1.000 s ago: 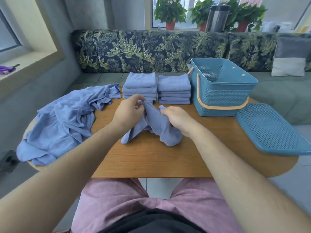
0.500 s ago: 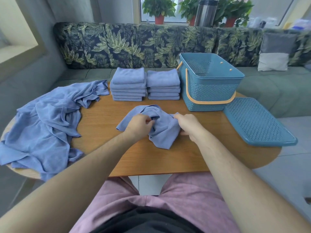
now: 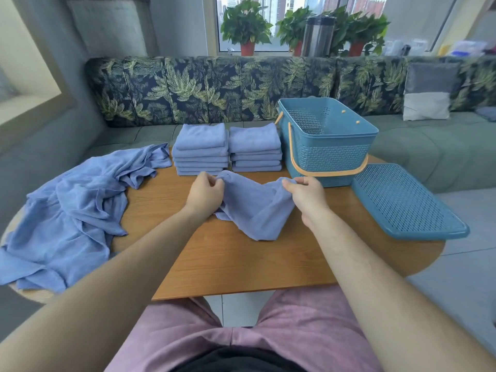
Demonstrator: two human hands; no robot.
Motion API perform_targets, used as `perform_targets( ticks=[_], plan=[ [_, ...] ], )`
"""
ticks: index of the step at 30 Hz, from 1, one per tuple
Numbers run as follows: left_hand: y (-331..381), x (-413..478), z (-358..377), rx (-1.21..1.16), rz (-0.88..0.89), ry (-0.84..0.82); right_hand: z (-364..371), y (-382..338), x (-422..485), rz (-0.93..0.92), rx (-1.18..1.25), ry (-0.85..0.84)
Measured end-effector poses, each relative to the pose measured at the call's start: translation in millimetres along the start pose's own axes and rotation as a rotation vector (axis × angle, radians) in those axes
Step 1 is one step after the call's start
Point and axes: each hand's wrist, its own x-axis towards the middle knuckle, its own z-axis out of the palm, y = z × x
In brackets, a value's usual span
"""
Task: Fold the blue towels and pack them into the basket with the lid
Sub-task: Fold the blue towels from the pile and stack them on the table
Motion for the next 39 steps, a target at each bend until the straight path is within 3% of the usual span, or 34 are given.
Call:
perform_targets(
  ticks=[2,4,9,12,16,20,23,28,33,39],
  plan=[
    [2.6,5.2,-28.1,-0.216,-0.044,0.104,5.9,-6.9,-0.5,-0.043,-0.032,0.042],
    [5.8,7.3,-48.4,-0.300,-0.017,0.100,17.6,-13.2,-4.6,-0.113,-0.115,0.025],
    [21.3,-15.4,-51.7,-0.521,0.040,-0.171,61.8,-28.6,-29.3,-0.180,-0.177,-0.269],
    [20.1,-20.4,-45.0,-0.661,0.005,-0.227,79.5,-31.6,-41.9,-0.173,-0.101,-0.383],
    [14.8,-19.7,-41.0,-0.729,-0.065,-0.167,84.9,-32.0,-44.6,-0.198,-0.087,-0.349],
    [18.7,-19.6,-38.8,-0.930,-0.182,-0.242,84.3,-36.4,-44.7,-0.174,-0.046,-0.323],
    [19.2,-18.4,-38.2,-0.907,-0.149,-0.307,81.0,-36.4,-44.8,-0.159,-0.037,-0.344],
    [24.1,-14.5,-34.9,-0.728,-0.165,-0.158,77.6,-34.1,-44.6,-0.157,-0.008,-0.343],
    [31.3,-19.2,-38.0,-0.524,-0.049,-0.190,78.5,-33.5,-46.6,-0.192,-0.007,-0.384],
    [29.9,-19.5,-38.8,-0.563,0.011,-0.091,81.9,-36.2,-47.6,-0.275,0.021,-0.378]
  ],
)
